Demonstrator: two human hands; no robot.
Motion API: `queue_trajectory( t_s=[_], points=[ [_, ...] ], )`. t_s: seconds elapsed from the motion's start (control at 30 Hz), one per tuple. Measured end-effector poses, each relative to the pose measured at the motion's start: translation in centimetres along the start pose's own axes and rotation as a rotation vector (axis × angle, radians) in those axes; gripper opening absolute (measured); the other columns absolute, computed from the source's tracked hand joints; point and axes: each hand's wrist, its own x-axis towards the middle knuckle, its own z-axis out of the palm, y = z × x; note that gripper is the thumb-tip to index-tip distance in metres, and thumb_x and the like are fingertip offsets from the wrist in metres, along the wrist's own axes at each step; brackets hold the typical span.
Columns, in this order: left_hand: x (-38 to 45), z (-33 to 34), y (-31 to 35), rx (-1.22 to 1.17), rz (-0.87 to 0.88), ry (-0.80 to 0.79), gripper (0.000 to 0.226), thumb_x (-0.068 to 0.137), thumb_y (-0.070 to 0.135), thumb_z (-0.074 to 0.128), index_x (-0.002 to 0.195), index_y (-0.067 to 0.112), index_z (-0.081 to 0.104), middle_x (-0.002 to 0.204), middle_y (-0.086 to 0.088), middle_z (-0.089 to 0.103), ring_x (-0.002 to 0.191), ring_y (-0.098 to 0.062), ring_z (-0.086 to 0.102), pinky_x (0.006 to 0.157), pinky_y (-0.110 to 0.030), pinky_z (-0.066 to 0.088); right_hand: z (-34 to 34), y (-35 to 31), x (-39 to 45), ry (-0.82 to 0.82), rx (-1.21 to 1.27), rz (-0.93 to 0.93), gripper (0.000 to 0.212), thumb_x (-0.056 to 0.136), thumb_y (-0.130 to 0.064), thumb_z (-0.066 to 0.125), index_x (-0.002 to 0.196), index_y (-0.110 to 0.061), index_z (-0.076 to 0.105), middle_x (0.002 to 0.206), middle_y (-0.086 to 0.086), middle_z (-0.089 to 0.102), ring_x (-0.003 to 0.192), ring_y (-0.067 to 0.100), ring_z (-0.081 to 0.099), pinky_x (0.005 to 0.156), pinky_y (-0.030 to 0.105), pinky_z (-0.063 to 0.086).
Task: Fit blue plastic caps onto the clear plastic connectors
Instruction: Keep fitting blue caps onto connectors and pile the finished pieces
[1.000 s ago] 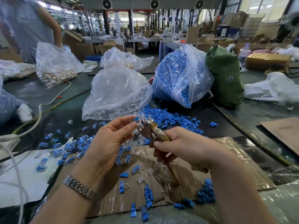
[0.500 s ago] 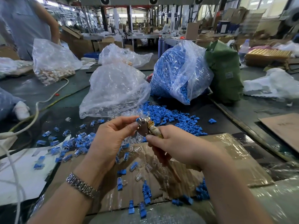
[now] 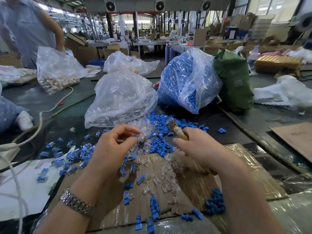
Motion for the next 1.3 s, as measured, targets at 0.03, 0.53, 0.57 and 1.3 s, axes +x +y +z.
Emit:
queue_trajectory(
  t_s=[0.03,0.53,0.57,1.3],
  points=[
    [-0.1,0.0,0.0,0.052,0.013,0.001,0.015,0.093,0.013,0.063,0.087,0.024,0.072,0.073,0.009,0.067,0.057,-0.006,0.054,0.056,-0.015,0.047,0.2,0.1,0.2,0.024,-0.065,0.037,0.027,0.096,-0.041,0.057,0.084,-0.018,0.051,0.082,0.003,0.059,0.072,0.020,0.056,0.061,0.036,0.040],
    [-0.7,0.4,0.2,0.856,0.025,-0.123,0.018,0.082,0.056,0.046,0.081,0.039,0.051,0.085,0.019,0.044,0.085,0.000,0.041,0.086,-0.034,0.026,2.9,-0.4,1.2,0.203,-0.469,0.002,0.048,0.092,-0.065,0.055,0.120,-0.026,0.056,0.123,0.002,0.045,0.126,0.028,0.039,0.100,0.055,0.034],
    [-0.8,0.6,0.4,0.830,0.048,-0.159,0.017,0.082,0.058,0.045,0.085,0.042,0.051,0.087,0.021,0.041,0.087,0.001,0.039,0.090,-0.034,0.027,3.2,-0.9,1.2,0.182,-0.461,-0.061,0.044,0.091,-0.065,0.056,0.115,-0.028,0.058,0.119,-0.001,0.047,0.124,0.026,0.040,0.100,0.055,0.033],
    [-0.4,2.0,0.3,0.081,-0.043,-0.178,0.007,0.090,0.016,0.073,0.093,0.018,0.067,0.085,0.000,0.077,0.074,-0.007,0.074,0.068,-0.020,0.059,3.2,-1.7,1.3,0.176,0.085,-0.146,0.011,0.100,-0.027,0.063,0.105,-0.023,0.072,0.097,-0.006,0.071,0.088,0.011,0.065,0.086,0.032,0.053]
  ],
)
